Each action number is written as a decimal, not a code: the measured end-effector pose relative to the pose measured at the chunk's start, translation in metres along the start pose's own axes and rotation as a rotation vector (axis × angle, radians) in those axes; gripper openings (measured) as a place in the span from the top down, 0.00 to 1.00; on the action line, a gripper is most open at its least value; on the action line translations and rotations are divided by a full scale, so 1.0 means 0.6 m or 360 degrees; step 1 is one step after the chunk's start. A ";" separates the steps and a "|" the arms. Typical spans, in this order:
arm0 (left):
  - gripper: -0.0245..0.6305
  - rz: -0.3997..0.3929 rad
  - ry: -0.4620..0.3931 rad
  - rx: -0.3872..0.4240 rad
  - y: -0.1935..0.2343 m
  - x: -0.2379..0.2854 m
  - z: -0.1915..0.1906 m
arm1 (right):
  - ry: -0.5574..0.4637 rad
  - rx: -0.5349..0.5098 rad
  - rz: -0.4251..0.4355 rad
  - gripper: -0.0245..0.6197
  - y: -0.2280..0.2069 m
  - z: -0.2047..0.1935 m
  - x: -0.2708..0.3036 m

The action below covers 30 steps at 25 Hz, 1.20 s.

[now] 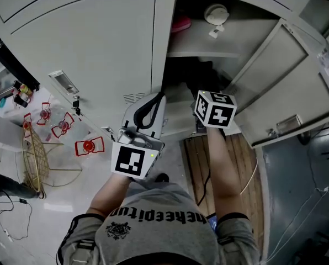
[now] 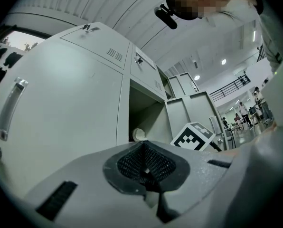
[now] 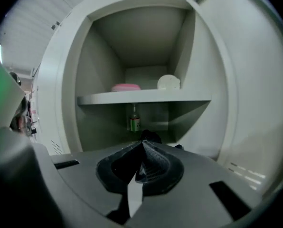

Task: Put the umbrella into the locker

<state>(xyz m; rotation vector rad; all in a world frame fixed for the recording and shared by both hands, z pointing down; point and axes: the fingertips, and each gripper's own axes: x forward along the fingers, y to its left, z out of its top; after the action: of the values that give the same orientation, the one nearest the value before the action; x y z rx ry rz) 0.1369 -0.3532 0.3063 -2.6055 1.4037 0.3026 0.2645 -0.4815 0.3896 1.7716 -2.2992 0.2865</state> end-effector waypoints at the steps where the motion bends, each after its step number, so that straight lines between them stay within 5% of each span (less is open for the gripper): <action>1: 0.96 -0.0010 -0.0002 -0.0003 0.000 -0.002 0.002 | -0.0017 0.0012 -0.0004 0.96 0.003 0.001 -0.009; 30: 0.96 -0.0274 -0.0047 -0.0097 -0.013 -0.052 0.046 | -0.0387 -0.0005 -0.0238 0.96 0.093 0.039 -0.256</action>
<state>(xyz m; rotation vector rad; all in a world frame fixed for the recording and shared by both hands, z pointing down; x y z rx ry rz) 0.1239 -0.3173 0.2880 -2.7362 1.1690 0.3636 0.2471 -0.3325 0.3210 2.0650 -2.3018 0.0429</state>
